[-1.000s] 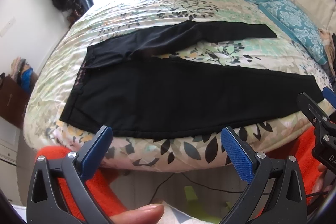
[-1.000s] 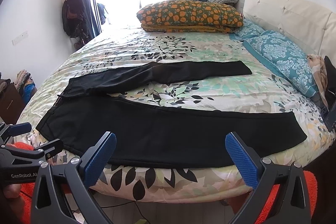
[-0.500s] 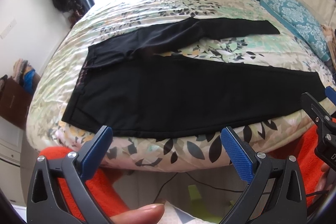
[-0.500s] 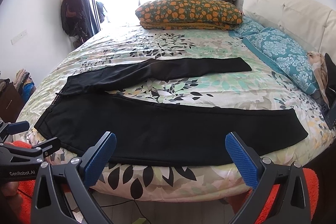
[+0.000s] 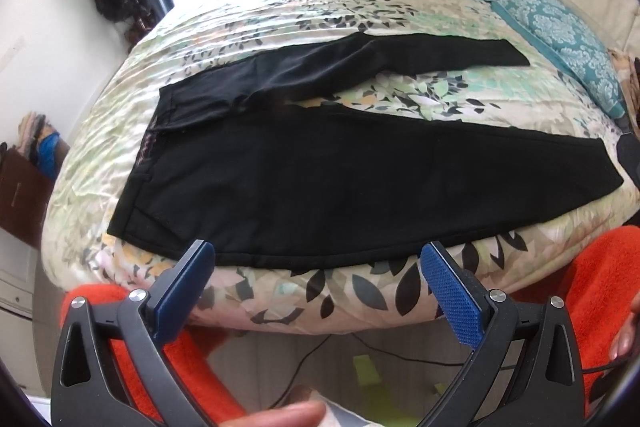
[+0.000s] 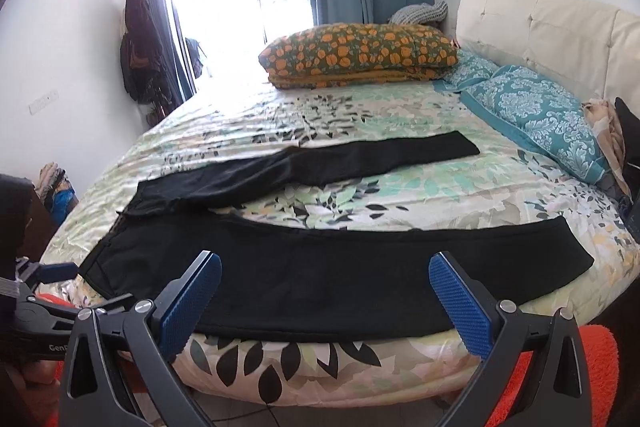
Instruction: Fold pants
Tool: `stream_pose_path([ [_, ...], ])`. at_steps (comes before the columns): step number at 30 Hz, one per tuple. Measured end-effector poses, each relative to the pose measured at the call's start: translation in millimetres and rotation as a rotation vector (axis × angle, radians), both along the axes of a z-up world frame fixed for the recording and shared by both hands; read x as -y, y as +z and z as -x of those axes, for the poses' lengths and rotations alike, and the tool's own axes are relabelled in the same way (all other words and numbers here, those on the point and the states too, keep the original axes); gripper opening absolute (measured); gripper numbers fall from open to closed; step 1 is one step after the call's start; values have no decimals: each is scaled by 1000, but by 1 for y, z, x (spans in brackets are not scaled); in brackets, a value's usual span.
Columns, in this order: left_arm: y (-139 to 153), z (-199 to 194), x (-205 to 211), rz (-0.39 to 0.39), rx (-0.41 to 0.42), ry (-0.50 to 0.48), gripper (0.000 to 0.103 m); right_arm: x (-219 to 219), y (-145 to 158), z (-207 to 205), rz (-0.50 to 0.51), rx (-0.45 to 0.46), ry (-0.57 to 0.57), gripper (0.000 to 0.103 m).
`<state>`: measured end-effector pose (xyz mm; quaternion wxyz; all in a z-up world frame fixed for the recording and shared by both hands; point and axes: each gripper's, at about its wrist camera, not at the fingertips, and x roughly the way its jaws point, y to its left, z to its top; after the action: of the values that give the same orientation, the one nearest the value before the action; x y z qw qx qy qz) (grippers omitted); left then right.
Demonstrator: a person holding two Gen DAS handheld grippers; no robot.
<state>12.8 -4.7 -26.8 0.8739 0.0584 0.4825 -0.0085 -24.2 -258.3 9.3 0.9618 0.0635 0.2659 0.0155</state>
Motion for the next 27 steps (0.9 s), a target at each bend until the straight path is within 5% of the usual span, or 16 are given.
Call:
stream_pose_path([
  [3,2,-11,6,-14,32,0,102,-3,-1,-11,16,44,90,103],
  [6,3,-28,13,-20,51,-10,102,-5,-18,-35,75,-107,74,103],
  [14,-2,-91,23,62,58,20,102,15,-26,-76,84,-162,79,103],
  [27,-27,-151,44,55,59,24,102,58,-64,-183,-93,-299,93,103],
])
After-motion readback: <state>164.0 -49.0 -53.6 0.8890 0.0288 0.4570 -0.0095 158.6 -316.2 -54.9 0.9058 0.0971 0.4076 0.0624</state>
